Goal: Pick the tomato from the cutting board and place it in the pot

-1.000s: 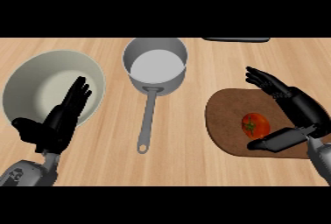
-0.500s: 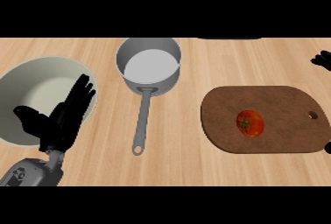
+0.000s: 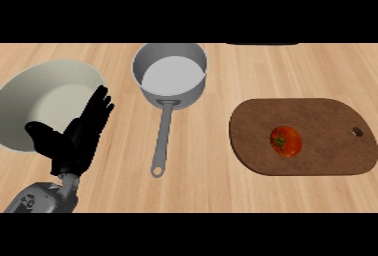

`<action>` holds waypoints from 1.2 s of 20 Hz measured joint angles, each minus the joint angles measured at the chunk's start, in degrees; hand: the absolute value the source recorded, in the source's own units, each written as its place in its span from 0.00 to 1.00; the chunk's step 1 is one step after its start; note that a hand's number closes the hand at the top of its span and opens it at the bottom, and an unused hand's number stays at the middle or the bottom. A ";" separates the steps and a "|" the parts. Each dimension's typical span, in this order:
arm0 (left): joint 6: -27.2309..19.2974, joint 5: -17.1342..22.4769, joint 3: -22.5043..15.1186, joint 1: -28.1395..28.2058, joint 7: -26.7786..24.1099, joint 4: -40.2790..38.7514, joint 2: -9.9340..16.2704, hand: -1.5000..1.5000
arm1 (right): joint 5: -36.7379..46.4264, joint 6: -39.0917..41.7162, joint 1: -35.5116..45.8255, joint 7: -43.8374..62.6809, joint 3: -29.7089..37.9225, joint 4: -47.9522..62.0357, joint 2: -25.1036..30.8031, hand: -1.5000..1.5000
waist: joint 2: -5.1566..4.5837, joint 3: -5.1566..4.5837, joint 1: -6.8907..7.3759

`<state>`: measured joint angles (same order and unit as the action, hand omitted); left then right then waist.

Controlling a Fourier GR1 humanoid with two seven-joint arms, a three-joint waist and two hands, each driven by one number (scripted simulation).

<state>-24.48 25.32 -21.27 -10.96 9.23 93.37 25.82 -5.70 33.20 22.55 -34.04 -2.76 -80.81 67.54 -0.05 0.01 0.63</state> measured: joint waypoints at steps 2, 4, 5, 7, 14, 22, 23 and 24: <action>0.38 -0.05 0.39 0.20 0.28 0.40 -0.01 0.50 | 1.31 1.18 1.31 1.75 -1.17 -0.20 1.48 0.00 | -0.05 -0.02 0.22; 0.44 -0.34 0.70 -0.77 0.93 -0.37 -0.55 0.50 | 1.64 2.76 2.87 4.72 -2.47 -1.38 2.08 0.00 | -0.07 -0.05 0.18; 0.60 -0.50 0.73 -0.41 0.58 -0.68 -0.95 0.50 | 2.16 3.24 2.98 5.93 -3.08 -2.20 2.30 0.00 | -0.05 -0.05 0.10; 0.62 -1.11 0.91 0.28 0.66 -0.18 -0.98 0.50 | 4.08 3.61 2.90 6.78 -4.59 -2.30 1.79 0.00 | -0.05 -0.05 0.17; 2.04 -2.75 2.21 0.33 1.51 0.04 -2.03 0.50 | 9.73 6.31 6.38 12.00 -8.45 -1.36 -2.98 0.00 | -0.09 -0.03 0.19; 3.15 -4.66 4.18 1.44 3.26 1.62 -3.19 0.50 | 19.44 5.96 4.11 13.14 -10.38 -3.04 -6.40 0.00 | 0.04 -0.02 -0.29; 3.51 -5.07 4.34 1.67 3.10 1.30 -3.51 0.50 | 20.61 5.93 3.83 13.26 -10.45 -3.17 -7.33 0.00 | 0.04 -0.02 -0.32; 3.24 -5.51 4.50 1.57 3.74 1.93 -3.87 0.50 | 20.89 6.56 3.78 14.50 -10.19 -4.05 -8.27 0.00 | 0.05 -0.01 -0.36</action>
<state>-21.23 19.81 -16.78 -9.39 12.98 95.29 21.94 15.19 39.76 26.33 -19.53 -12.95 -84.87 59.27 0.00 0.00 0.26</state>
